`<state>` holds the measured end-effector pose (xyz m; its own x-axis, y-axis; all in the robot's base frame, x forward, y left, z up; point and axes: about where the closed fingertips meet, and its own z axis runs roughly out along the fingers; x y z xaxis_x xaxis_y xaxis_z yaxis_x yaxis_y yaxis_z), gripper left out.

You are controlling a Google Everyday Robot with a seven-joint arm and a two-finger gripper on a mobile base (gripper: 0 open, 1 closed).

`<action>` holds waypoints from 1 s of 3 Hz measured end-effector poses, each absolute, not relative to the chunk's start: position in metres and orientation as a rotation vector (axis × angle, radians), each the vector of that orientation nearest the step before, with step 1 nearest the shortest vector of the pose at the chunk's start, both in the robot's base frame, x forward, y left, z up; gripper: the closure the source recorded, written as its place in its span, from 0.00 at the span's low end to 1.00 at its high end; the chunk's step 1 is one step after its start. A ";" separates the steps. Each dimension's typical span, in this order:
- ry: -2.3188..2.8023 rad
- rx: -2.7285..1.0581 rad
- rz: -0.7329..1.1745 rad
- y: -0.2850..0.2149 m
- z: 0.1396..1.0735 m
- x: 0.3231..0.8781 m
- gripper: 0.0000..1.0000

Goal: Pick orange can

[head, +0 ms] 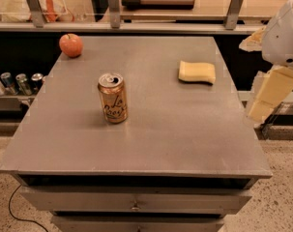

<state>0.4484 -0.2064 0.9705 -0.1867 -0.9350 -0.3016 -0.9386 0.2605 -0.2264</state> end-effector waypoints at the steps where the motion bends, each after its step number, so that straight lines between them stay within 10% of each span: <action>1: 2.000 -1.694 0.245 -0.169 0.950 0.471 0.00; 3: 1.653 -1.672 0.578 -0.046 0.944 0.484 0.00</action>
Offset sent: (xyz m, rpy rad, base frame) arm 0.0434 0.1776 -0.0237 0.6501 -0.0497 0.3613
